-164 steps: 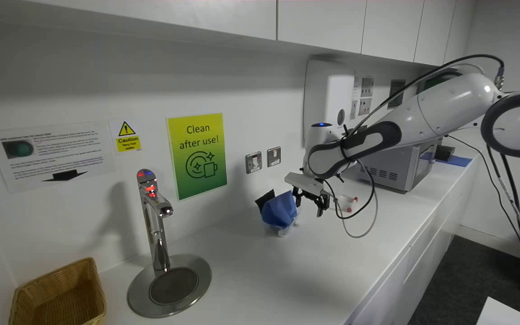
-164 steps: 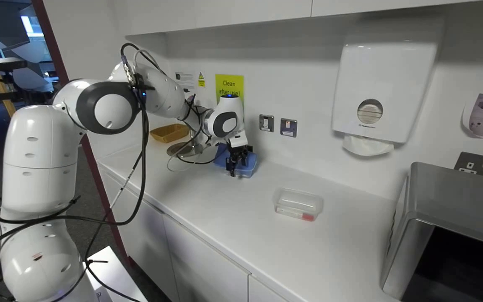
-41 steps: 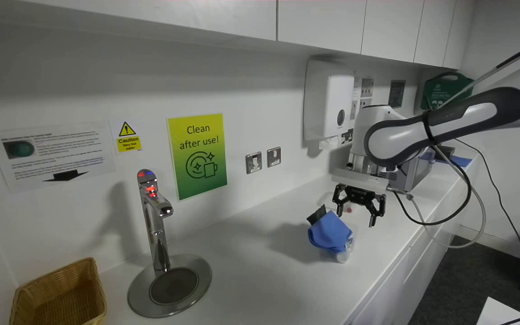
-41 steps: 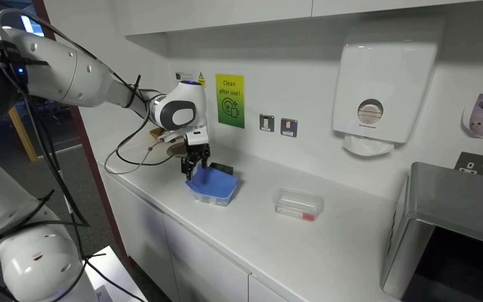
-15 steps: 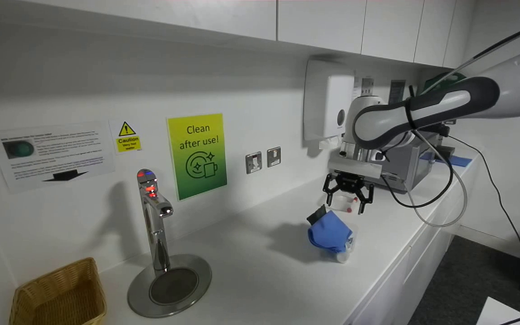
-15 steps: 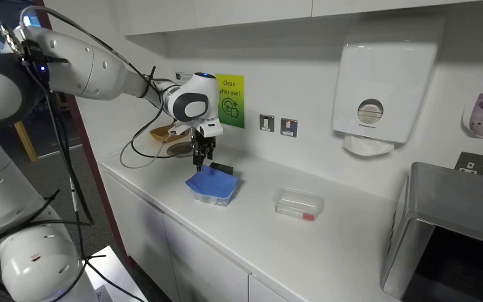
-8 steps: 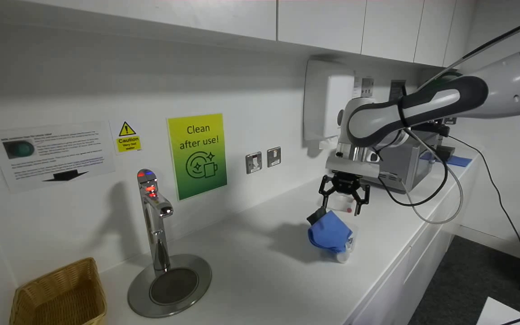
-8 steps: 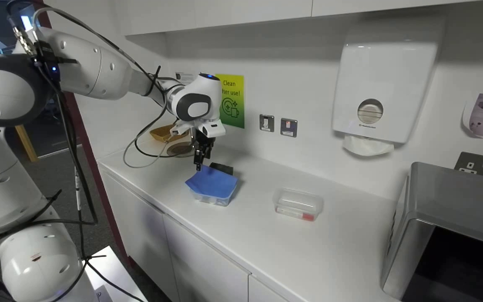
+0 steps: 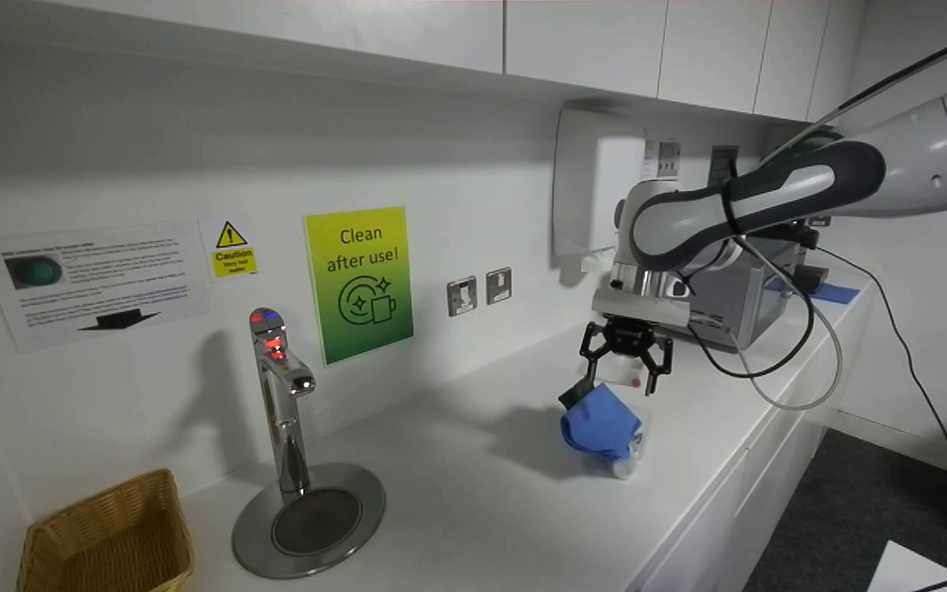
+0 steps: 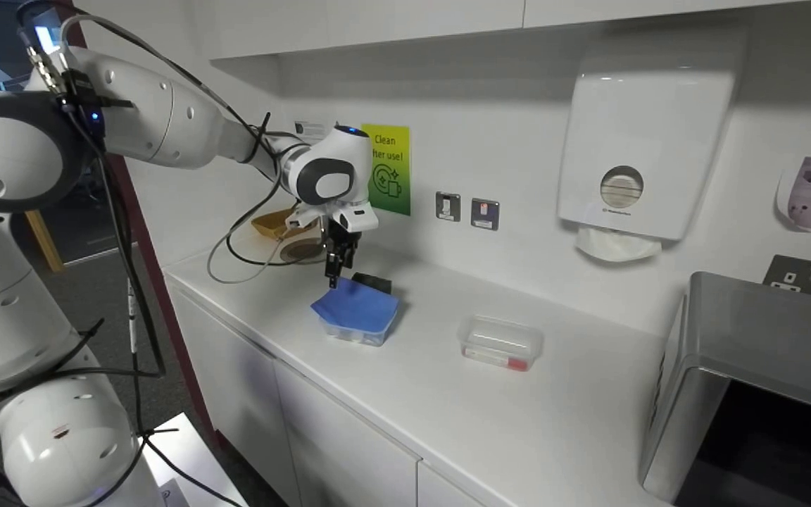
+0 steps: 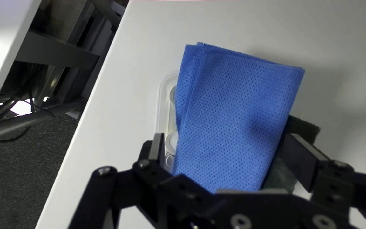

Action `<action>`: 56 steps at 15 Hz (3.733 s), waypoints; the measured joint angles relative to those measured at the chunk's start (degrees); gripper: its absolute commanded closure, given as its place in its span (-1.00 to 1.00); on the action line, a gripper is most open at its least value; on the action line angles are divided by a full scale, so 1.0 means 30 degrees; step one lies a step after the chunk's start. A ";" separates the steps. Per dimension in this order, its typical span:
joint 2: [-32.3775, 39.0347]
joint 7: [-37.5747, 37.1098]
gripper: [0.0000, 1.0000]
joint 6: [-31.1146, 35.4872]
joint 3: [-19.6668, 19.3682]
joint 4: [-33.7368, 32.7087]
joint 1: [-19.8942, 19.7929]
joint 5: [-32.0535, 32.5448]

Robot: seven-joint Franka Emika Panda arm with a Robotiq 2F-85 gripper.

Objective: Move the lunch with the blue cloth closer to the edge, remove the blue cloth and put it on the counter

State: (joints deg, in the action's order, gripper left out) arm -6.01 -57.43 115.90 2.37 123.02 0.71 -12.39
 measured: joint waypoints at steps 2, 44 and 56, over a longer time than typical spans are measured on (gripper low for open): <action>0.0279 0.0000 -1.00 0.0000 0.0192 -0.0100 0.0034 0.0269; 0.5570 0.0022 -1.00 -0.4639 0.0583 -0.6648 0.2075 0.2754; 0.6151 0.0022 -1.00 -0.5246 0.0565 -0.6654 0.2078 0.2763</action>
State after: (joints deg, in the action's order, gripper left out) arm 12.44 -57.36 100.16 4.07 103.06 6.94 -4.10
